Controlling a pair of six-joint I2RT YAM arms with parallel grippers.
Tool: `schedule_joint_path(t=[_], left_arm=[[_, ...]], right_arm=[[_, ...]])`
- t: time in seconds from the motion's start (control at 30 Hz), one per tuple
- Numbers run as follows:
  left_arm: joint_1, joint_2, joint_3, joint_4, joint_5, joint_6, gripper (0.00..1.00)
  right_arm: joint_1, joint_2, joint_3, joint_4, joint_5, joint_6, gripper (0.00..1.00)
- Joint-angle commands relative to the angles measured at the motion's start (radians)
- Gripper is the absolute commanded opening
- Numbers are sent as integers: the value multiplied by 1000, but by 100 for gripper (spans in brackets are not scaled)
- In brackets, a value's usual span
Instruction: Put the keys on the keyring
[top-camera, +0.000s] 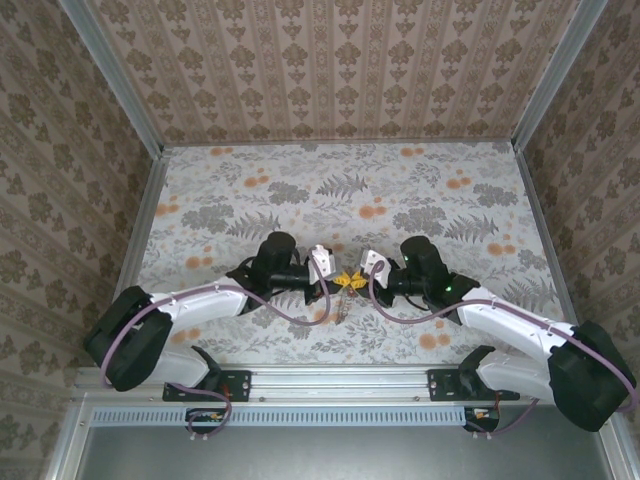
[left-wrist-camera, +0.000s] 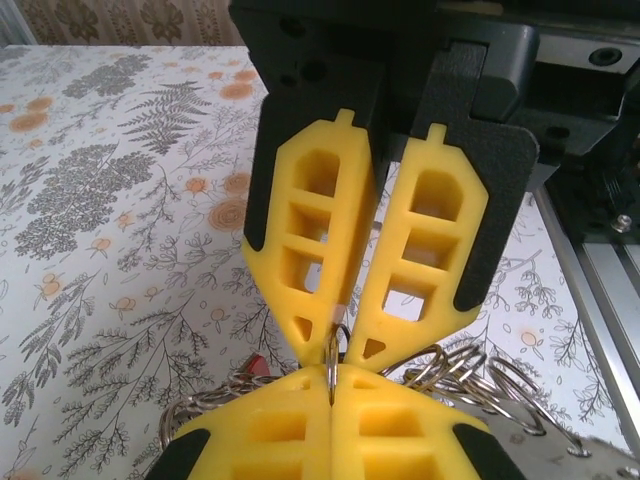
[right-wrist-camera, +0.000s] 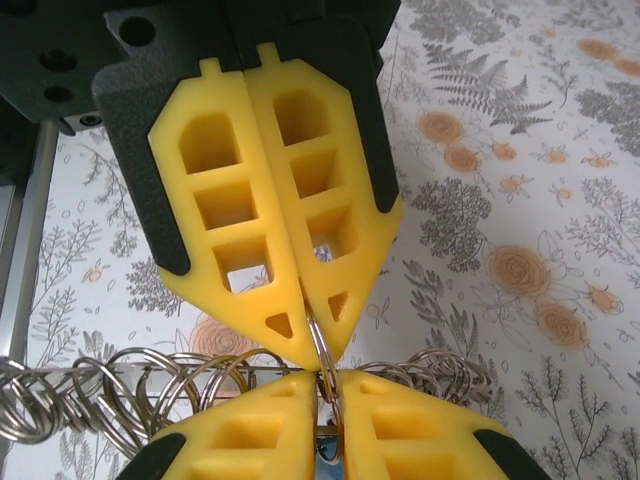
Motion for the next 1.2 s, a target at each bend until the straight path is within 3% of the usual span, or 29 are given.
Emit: schedule_joint_path(t=[0.0, 0.13, 0.33, 0.47, 0.63, 0.73, 1.17], left_arm=[[2, -18, -20, 211, 70, -89, 0], [4, -16, -50, 291, 66, -127, 0], [8, -6, -77, 376, 67, -171, 0], [7, -18, -48, 243, 65, -121, 0], [2, -51, 24, -64, 0, 43, 13], [-2, -44, 74, -211, -26, 126, 14], [-2, -14, 145, -335, -36, 183, 17]], right_arm=[[-11, 1, -25, 114, -39, 67, 15], [-28, -5, -46, 145, -40, 82, 16], [-39, -6, -50, 146, -42, 85, 3], [-39, -3, 15, 10, -45, 27, 0], [-28, -3, 102, -155, -36, -74, 0], [-23, 7, 133, -193, -47, -103, 0], [10, 47, 207, -274, -34, -167, 0]])
